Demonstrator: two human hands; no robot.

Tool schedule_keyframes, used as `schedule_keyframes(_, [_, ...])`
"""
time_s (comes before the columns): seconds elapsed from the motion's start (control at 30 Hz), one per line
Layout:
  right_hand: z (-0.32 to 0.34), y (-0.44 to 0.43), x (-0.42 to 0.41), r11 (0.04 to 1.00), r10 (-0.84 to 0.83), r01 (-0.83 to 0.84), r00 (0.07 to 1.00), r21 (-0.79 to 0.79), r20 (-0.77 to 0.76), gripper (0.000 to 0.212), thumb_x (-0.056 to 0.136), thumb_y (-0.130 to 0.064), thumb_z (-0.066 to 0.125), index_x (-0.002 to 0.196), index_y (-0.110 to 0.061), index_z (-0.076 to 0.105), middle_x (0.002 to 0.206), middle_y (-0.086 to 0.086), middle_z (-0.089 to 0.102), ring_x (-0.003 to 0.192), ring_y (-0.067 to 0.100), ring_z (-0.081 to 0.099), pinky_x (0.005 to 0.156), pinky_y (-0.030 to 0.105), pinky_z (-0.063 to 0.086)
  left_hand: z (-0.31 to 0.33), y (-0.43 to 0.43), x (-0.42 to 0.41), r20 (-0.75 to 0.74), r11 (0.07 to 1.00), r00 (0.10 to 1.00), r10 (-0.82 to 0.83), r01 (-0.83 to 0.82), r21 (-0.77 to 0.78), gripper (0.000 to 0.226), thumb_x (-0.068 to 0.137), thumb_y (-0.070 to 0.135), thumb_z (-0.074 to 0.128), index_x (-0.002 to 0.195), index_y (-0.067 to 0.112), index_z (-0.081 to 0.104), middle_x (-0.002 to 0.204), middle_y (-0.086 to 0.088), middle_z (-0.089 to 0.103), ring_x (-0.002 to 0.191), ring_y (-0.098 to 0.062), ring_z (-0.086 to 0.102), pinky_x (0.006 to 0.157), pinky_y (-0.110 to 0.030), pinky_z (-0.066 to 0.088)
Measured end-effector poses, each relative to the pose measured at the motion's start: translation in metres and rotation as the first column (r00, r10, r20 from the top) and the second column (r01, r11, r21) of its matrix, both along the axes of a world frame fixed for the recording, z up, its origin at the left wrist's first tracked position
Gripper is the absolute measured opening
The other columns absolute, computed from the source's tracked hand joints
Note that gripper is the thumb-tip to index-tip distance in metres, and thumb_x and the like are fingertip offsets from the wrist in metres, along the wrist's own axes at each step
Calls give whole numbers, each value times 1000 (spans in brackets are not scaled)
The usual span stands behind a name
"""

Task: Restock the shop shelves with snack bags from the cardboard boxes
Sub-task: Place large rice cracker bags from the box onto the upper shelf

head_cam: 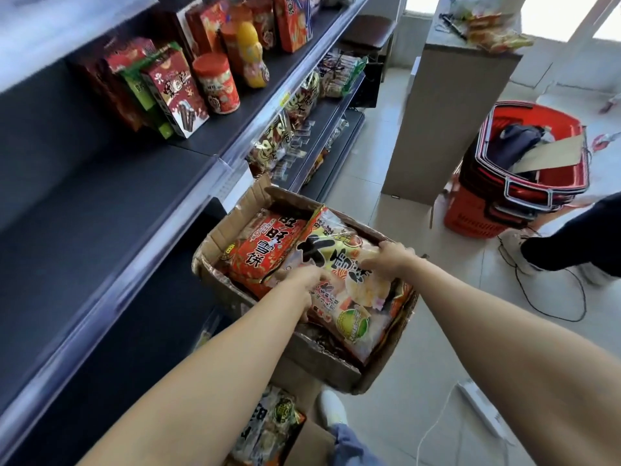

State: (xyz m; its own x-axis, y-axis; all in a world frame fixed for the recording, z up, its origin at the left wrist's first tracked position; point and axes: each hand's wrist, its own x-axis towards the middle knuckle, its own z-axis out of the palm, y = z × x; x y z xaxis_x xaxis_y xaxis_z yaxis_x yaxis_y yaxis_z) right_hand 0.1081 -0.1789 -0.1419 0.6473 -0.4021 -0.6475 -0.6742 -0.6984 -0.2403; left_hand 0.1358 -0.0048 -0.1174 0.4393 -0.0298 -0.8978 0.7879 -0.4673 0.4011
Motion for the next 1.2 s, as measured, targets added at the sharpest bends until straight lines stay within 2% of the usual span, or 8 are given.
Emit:
schedule_keyframes(0.17, [13,-2,8,961,-168,134,978,242,124,70,72,-49,75,126,-10,53,122,11,58,109,29,58,94,43,51,-9,16,7,88,972,969,233,-233,-15,81,75,14,74,140,2,27,128,-12,46,121,-38,48,93,-59,41])
schedule_keyframes(0.27, [31,-3,8,895,-298,205,936,395,188,65,72,-35,80,123,-9,50,119,10,61,103,29,62,90,42,53,-16,23,21,147,935,924,352,-341,-100,106,37,16,87,132,2,43,119,-13,60,101,-35,64,85,-51,52])
schedule_keyframes(0.43, [90,22,3,768,-461,182,823,614,333,53,76,-24,78,119,-6,53,102,6,69,79,19,69,57,27,53,70,42,21,360,907,836,415,-348,-237,62,71,14,79,125,3,52,120,-9,62,105,-30,61,82,-35,50])
schedule_keyframes(0.53, [136,53,6,748,-493,95,742,657,454,50,79,-21,75,120,-6,51,109,9,67,86,21,68,63,26,53,121,64,25,521,905,741,424,-320,-281,77,70,16,77,138,11,41,131,-11,52,112,-33,56,91,-38,49])
schedule_keyframes(0.63, [183,91,13,728,-509,-21,652,685,561,52,76,-20,77,118,-7,50,112,10,66,93,24,68,73,31,56,175,96,23,656,904,623,427,-271,-330,75,77,11,71,142,21,34,133,-11,50,107,-29,56,78,-36,52])
schedule_keyframes(0.83, [275,175,22,706,-499,-238,503,668,706,56,73,-23,80,119,-9,51,110,9,67,96,24,67,90,43,54,273,178,4,809,893,379,449,-233,-386,55,82,5,67,131,11,46,100,-3,63,73,-14,59,70,-32,54])
schedule_keyframes(1.07, [350,265,50,780,-361,-380,375,497,854,83,57,-54,74,127,-18,49,129,9,47,113,27,54,99,45,48,346,266,-2,875,848,95,475,-313,-427,34,76,9,73,100,12,49,102,-8,63,95,-24,63,88,-41,54])
schedule_keyframes(1.2, [382,308,80,814,-244,-445,322,373,915,80,71,-53,66,139,-20,40,135,8,35,123,29,42,105,48,39,369,307,9,901,867,41,431,-296,-401,59,76,0,73,127,13,47,116,-8,63,108,-26,60,98,-41,48])
